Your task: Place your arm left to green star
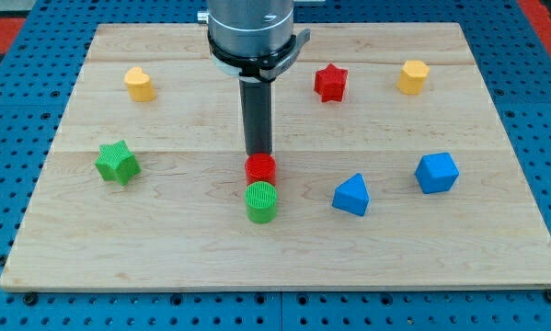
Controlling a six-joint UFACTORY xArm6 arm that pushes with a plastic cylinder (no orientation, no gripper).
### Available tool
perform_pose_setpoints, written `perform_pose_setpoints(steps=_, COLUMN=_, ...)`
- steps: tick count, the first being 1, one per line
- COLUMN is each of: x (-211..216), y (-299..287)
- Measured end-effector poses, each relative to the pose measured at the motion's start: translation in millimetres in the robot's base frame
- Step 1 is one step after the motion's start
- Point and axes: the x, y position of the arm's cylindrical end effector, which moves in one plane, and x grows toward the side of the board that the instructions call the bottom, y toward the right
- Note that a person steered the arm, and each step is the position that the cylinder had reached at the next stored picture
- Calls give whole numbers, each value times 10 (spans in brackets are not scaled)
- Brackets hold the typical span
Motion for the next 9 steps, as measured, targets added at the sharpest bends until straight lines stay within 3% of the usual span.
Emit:
perform_pose_setpoints(steps=1, x=-20, y=0)
perform_pose_setpoints(steps=3, x=-622, y=-985)
perform_pose_setpoints(steps=6, x=-732, y=-2234)
perform_pose_setpoints(steps=7, x=-570, y=-2699)
perform_pose_setpoints(steps=8, x=-41, y=-2788)
perform_pose_setpoints(steps=9, x=220, y=-2731)
